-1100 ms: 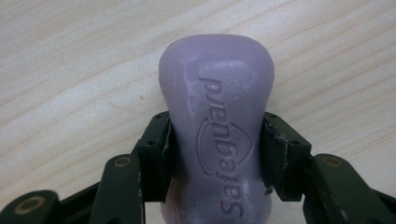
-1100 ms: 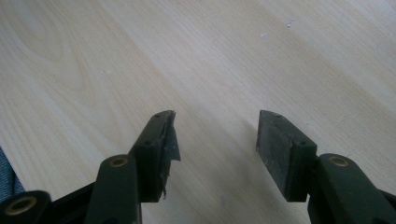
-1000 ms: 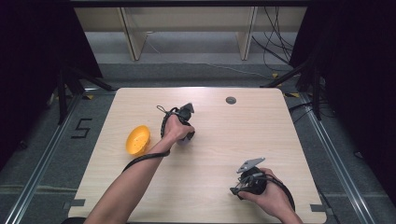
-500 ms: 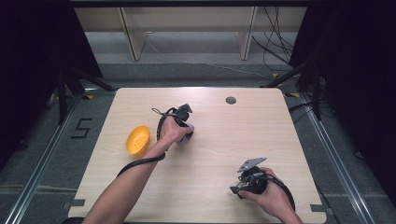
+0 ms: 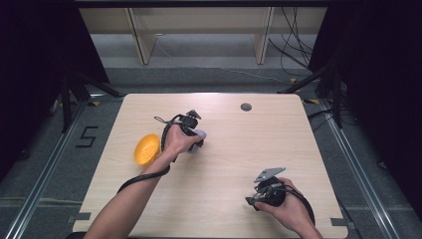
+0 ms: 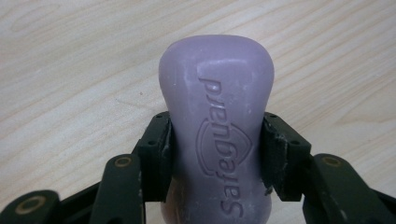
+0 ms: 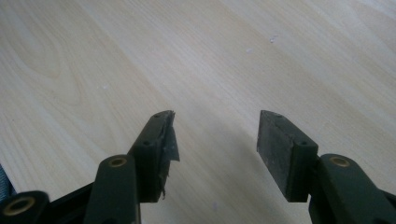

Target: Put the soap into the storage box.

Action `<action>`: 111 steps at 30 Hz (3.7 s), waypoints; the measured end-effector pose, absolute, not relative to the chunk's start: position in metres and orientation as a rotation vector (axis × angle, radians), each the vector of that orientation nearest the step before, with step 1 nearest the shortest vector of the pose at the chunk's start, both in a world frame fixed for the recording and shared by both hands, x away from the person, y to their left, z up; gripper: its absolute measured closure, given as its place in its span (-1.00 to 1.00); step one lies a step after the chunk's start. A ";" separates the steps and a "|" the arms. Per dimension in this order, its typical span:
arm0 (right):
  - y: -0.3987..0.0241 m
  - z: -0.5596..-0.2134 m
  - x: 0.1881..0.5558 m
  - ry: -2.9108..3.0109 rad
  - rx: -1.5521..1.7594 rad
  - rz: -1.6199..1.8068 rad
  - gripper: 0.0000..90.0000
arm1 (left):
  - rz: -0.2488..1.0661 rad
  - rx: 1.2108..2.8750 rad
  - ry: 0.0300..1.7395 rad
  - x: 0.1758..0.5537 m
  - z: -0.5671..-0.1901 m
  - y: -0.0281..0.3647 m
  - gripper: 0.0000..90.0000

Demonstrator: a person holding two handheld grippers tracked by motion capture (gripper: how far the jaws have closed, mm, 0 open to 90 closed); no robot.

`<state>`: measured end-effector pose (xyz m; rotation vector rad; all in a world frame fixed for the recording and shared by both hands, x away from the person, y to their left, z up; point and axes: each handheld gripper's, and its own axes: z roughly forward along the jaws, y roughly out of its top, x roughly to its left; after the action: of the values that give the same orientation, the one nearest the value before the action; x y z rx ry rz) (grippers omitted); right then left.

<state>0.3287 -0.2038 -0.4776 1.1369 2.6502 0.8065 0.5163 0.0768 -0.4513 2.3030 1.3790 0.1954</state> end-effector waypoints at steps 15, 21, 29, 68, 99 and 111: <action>-0.206 -0.473 0.329 2.581 1.133 0.799 -0.29 | 0.197 2.250 1.352 0.500 -0.424 0.094 0.09; -0.207 -0.472 0.329 2.568 1.140 0.795 -0.35 | 0.210 2.253 1.328 0.495 -0.415 0.102 0.09; -0.206 -0.474 0.329 2.550 1.155 0.817 -0.33 | 0.239 2.249 1.316 0.489 -0.407 0.115 0.09; -0.208 -0.472 0.329 2.538 1.208 0.811 -0.34 | 0.324 2.074 1.563 0.472 -0.395 0.186 0.09; -0.208 -0.473 0.330 2.542 1.209 0.814 -0.35 | 0.337 2.112 1.679 0.478 -0.422 0.226 0.09; -0.208 -0.474 0.330 2.545 1.197 0.811 -0.35 | 0.320 2.153 1.724 0.483 -0.433 0.228 0.09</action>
<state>0.3301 -0.2080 -0.4739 1.1966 2.5451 0.8114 0.4829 0.2285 -0.4333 2.1530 1.7244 0.3205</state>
